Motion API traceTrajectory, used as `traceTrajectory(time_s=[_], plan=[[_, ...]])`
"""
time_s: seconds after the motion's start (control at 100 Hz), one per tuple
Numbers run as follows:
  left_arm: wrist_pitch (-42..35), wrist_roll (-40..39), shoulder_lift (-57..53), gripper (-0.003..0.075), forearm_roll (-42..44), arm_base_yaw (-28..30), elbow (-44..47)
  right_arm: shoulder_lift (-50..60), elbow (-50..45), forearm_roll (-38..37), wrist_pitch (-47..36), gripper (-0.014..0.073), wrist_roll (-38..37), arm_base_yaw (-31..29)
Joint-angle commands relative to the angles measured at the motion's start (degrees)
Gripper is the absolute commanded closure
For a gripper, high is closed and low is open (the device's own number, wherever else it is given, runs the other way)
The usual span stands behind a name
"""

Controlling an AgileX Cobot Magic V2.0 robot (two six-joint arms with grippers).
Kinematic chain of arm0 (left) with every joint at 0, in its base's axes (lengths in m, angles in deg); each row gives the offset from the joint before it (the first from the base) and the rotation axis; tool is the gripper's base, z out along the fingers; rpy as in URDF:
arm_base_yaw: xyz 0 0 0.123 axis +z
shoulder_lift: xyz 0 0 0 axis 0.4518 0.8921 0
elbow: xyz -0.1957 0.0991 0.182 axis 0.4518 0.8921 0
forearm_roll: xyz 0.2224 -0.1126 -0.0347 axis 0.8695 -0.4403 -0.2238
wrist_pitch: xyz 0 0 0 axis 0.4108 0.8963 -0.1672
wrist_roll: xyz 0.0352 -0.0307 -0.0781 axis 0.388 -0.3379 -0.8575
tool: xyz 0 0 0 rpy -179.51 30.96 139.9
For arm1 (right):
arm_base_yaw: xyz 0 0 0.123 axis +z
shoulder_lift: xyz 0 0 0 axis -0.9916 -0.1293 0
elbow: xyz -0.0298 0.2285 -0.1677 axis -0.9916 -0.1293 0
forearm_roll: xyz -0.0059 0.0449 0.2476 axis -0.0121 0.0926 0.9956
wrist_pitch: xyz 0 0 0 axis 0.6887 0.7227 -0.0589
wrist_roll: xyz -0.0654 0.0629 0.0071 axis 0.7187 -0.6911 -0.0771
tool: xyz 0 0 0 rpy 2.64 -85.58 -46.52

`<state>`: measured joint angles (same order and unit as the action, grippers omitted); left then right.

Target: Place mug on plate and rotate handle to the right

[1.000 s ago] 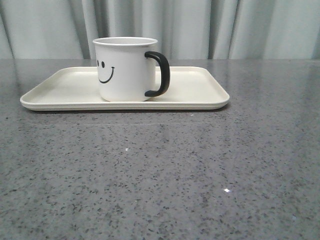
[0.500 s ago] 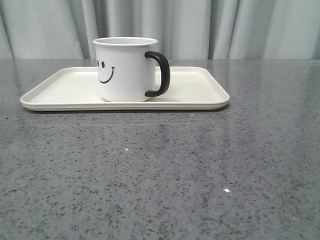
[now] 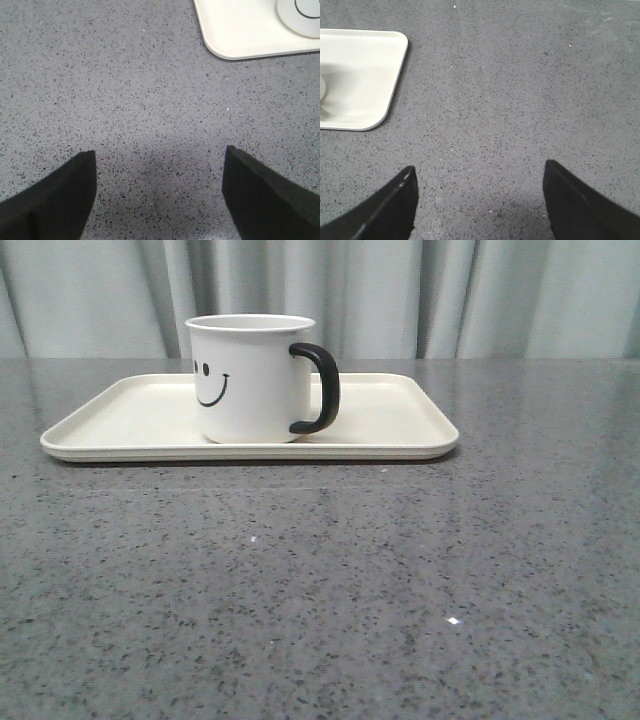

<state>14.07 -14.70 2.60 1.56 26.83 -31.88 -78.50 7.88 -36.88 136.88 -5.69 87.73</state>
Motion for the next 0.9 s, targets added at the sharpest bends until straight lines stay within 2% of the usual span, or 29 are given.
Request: traceTrajectory(time_s=[0.0, 0.08, 0.15, 0.3, 0.48, 0.61, 0.89], plan=[[-3.37, -0.67, -0.32, 0.0206, -0.69, 0.03, -1.27, -0.57, 1.68, 0.39, -5.47, 0.0062, 0.27, -0.04], [-3.37, -0.67, -0.32, 0.0206, -0.69, 0.03, -1.27, -0.57, 1.68, 1.43, -6.71, 0.0063, 0.44, -0.04], [-3.37, -0.67, -0.32, 0.0206, -0.69, 0.03, -1.27, -1.34, 1.8, 3.9, -8.1, 0.0063, 3.96, -0.04], [-3.37, -0.67, -0.32, 0.0206, -0.69, 0.03, -1.27, -5.79, 2.68, 14.6, -9.51, 0.0063, 14.33, -0.04], [-3.37, -0.67, -0.32, 0.0206, -0.69, 0.03, -1.27, -14.59, 5.93, 24.19, -9.61, 0.0063, 21.09, 0.02], [-3.37, -0.67, -0.32, 0.0206, -0.69, 0.03, -1.27, -22.25, 9.96, 25.23, -10.23, 0.0063, 21.69, 2.06], [-3.37, -0.67, -0.32, 0.0206, -0.69, 0.03, -1.27, -37.73, 20.21, 25.12, -12.06, 0.0063, 21.04, 11.56]])
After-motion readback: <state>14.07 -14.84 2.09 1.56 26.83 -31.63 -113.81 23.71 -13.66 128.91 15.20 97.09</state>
